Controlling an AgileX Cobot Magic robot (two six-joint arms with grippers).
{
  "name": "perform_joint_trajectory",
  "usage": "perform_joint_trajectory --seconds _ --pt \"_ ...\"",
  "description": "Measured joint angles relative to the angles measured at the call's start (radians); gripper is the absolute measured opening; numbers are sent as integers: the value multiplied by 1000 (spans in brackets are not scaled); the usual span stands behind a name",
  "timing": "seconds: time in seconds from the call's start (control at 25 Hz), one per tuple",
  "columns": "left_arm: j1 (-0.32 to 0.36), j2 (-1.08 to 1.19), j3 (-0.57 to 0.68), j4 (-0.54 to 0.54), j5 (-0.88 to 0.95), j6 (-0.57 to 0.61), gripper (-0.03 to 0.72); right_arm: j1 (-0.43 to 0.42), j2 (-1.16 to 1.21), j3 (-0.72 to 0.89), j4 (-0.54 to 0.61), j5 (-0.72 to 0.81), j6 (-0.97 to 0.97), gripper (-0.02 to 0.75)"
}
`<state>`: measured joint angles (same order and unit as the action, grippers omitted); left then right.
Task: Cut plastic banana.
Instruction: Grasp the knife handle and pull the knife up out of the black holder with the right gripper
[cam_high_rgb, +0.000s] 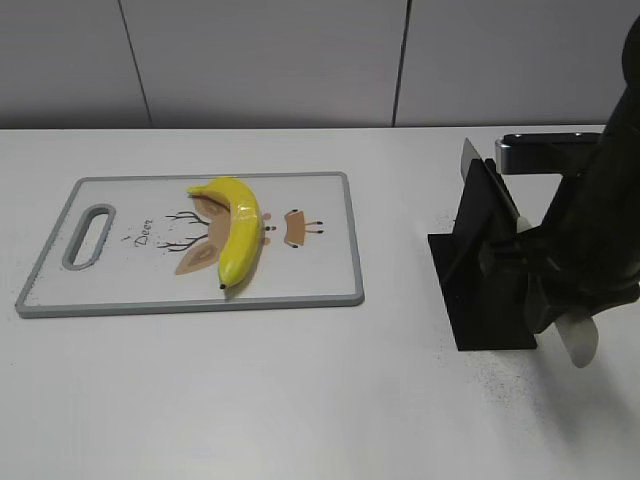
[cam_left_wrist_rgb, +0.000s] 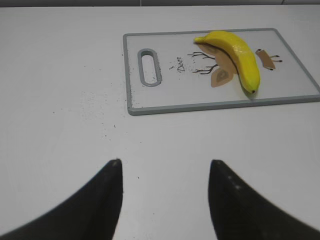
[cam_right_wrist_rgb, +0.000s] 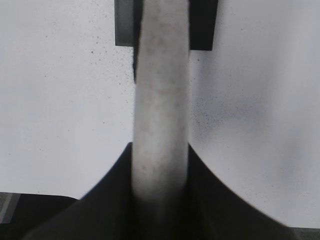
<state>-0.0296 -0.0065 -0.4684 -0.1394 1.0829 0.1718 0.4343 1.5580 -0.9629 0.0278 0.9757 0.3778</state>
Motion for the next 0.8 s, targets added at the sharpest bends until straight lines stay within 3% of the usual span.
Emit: perform_joint_trajectory --seconds 0.8 --pt "0 0 0 0 0 0 535 0 -179 -1 28 16 36 161"
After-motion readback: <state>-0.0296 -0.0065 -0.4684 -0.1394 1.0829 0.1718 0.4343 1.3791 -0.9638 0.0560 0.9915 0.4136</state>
